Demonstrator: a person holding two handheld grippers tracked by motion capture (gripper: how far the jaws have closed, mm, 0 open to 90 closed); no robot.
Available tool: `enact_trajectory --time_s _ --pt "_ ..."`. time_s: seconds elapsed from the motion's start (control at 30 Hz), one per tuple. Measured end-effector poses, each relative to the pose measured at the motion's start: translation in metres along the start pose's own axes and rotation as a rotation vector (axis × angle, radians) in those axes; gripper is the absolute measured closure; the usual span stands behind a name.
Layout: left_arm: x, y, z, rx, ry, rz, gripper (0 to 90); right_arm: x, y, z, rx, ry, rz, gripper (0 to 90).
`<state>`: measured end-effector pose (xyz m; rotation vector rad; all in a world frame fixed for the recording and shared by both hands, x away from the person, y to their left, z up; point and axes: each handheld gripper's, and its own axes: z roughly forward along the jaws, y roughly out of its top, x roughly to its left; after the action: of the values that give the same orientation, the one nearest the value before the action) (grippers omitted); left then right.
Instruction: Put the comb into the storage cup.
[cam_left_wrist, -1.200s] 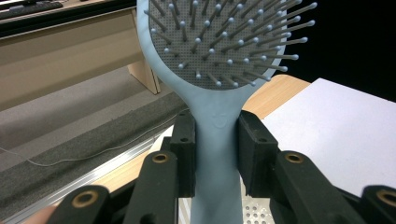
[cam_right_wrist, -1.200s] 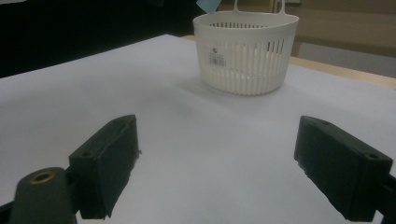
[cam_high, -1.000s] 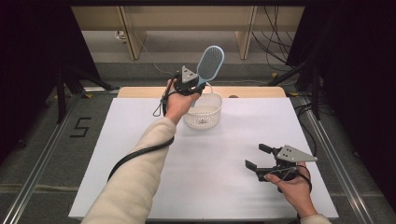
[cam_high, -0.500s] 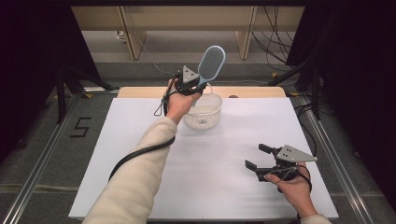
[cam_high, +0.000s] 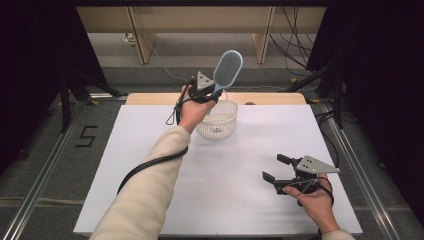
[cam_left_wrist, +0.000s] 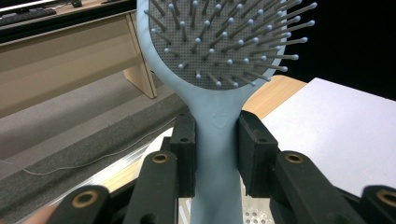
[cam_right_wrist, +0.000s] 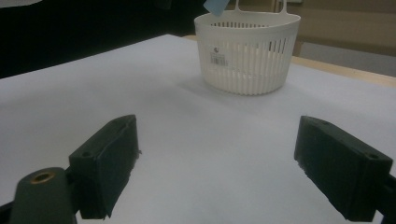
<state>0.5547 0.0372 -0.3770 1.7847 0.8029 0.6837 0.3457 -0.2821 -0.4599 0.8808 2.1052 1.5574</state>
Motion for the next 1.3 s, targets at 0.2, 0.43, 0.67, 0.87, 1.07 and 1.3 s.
enact_trajectory --time_s 0.2,0.43,0.67,0.87,1.07,1.3 --pt "0.0 -0.002 0.002 -0.002 -0.008 0.006 69.9 0.0 0.0 0.0 0.003 0.0 -0.001 14.8" --pt "-0.001 -0.004 0.004 0.003 -0.012 0.013 69.9 0.0 0.0 0.0 0.005 0.004 -0.001 14.8" --pt "0.0 -0.007 0.006 0.006 -0.014 0.012 69.9 0.0 0.0 0.001 0.003 0.005 0.002 14.7" --pt "0.0 -0.009 0.007 0.011 -0.015 0.009 69.9 0.0 0.0 0.001 0.003 0.005 0.001 14.7" --pt "0.0 -0.011 0.009 0.012 -0.016 0.013 69.8 0.0 0.0 0.0 -0.001 0.006 0.003 14.7" --pt "-0.001 -0.014 0.011 0.013 -0.021 0.018 69.8 0.0 0.0 0.0 0.0 0.006 0.003 14.7"
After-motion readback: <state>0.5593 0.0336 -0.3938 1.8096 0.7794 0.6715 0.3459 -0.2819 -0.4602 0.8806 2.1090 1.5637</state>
